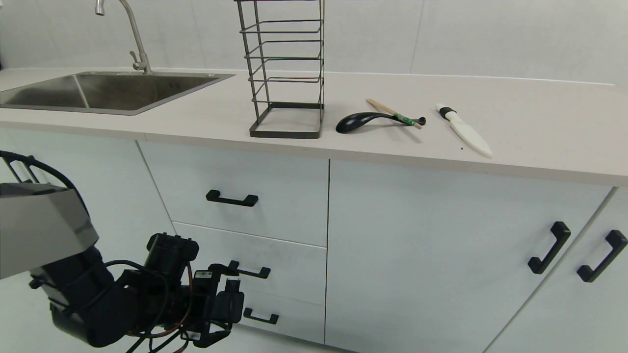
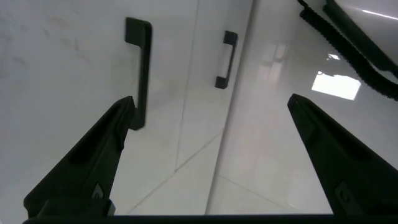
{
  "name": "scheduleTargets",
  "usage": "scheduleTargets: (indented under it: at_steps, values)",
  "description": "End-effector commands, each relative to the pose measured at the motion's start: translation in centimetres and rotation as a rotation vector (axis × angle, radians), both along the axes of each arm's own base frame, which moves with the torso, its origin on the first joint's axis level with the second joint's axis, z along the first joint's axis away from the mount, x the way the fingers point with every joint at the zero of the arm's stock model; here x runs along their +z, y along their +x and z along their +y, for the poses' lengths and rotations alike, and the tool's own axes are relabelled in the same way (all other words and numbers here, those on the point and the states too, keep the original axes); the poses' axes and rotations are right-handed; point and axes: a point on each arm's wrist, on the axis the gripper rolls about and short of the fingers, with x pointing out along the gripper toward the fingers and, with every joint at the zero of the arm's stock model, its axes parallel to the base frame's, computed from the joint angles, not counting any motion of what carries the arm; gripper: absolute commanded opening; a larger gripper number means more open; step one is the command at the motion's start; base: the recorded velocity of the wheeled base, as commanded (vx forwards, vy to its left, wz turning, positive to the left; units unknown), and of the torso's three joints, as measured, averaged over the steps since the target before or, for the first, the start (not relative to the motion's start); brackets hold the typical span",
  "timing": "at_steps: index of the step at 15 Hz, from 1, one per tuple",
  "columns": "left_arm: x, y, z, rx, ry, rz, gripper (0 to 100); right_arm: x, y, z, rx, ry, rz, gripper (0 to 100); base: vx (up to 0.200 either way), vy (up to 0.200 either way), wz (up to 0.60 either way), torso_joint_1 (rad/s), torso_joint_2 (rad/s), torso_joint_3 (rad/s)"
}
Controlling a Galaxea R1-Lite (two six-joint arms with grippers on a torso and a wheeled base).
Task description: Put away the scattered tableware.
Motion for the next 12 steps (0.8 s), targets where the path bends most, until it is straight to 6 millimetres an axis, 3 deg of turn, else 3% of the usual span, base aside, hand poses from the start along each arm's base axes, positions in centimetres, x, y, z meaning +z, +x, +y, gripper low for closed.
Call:
scheduleTargets:
  at_steps: [1,8,12]
  values:
    - [-1.0,1.1,-0.6,-0.007,0.001,0.004,100,0.0,0.0,0.0,0.000,0.000,0.001,0,0.000,0.000,0.00,0.000,0.00,0.000]
    - [-2.7,3.8,-1.3,-0.004,-0.006,-0.010,100,0.0,0.0,0.0,0.001,0.000,0.001,0,0.000,0.000,0.00,0.000,0.00,0.000]
    - [-3.7,4.1,-1.3,0.003,0.002,0.010,100,0.0,0.0,0.0,0.000,0.000,0.001,0,0.000,0.000,0.00,0.000,0.00,0.000]
